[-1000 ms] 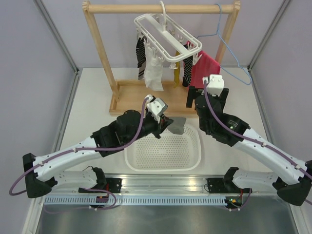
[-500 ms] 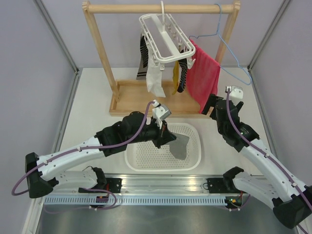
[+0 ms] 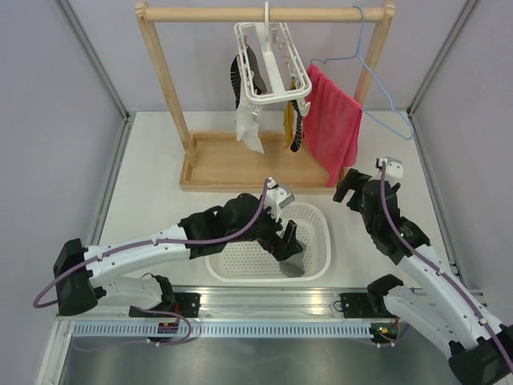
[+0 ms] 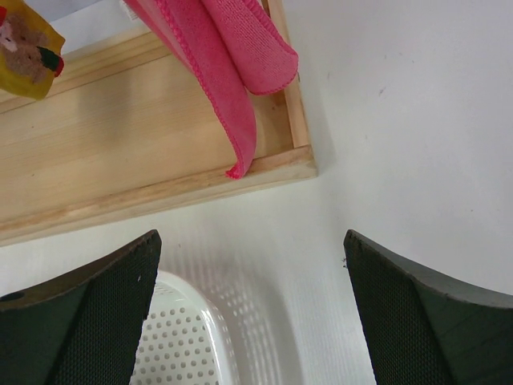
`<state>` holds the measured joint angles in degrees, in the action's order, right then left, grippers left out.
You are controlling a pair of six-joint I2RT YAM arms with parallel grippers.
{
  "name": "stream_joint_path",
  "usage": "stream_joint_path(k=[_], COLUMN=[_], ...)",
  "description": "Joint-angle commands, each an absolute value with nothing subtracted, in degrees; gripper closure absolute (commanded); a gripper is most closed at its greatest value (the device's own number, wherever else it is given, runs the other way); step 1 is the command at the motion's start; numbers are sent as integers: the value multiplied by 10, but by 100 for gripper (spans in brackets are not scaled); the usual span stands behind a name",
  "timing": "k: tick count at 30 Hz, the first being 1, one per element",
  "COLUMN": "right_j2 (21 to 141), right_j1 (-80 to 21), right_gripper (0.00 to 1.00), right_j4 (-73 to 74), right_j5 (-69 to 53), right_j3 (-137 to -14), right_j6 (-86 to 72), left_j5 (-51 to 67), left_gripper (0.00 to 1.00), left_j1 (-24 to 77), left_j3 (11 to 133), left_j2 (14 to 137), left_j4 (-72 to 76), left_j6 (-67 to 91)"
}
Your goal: Remove the socks clipped to the hanger
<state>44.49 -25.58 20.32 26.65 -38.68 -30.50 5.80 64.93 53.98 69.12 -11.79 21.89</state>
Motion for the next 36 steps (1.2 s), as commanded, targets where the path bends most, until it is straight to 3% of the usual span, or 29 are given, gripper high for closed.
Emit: stream_joint_path(k=[1, 17, 24, 36], right_j2=[442, 470, 504, 496], right_j1=[-253, -237, -232, -221], right_gripper=[2, 2, 2, 2], right_j4=[184, 130, 66, 46], right_j5=[247, 194, 142, 120], right_j3=[-386, -354, -338, -330], right_j6=[-309, -315, -323, -311], left_j5=[30, -138, -99, -143], left_gripper=[0, 0, 0, 0], left_j1=[652, 650, 569, 532], left_j3=[540, 524, 531, 678], left_j2=[691, 638, 614, 773], left_j4=[-87, -98, -16, 79], left_j6=[241, 227, 235, 158])
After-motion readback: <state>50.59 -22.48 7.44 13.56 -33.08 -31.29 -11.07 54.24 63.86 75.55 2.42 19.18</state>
